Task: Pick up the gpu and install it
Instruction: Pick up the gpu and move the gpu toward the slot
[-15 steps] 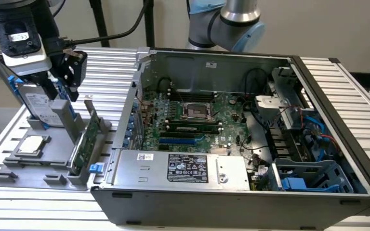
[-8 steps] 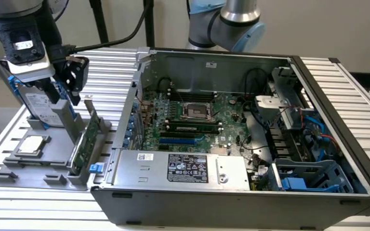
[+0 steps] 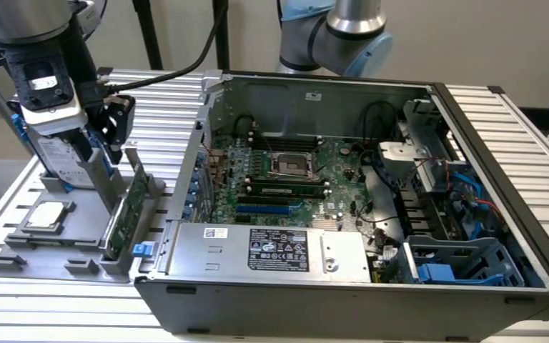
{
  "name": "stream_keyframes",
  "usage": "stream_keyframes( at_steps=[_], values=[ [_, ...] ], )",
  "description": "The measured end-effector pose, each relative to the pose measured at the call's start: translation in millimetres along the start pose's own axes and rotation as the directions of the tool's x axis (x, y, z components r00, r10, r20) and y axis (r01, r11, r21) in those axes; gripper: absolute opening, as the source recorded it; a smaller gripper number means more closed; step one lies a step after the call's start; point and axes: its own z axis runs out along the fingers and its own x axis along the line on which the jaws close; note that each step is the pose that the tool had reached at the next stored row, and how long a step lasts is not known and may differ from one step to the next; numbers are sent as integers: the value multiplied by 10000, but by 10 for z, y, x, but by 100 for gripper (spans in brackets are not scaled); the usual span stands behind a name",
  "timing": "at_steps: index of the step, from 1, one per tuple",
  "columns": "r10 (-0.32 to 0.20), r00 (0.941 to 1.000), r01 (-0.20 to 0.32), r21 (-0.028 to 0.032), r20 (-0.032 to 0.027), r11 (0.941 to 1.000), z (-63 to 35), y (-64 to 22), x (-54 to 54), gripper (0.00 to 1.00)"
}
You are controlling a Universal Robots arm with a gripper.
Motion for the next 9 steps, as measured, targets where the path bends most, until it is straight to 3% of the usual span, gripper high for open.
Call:
stream_keyframes(
  at_steps=[9],
  values=[
    [1, 10000, -1, -1, 0, 10000, 164, -11, 3, 48]
  ],
)
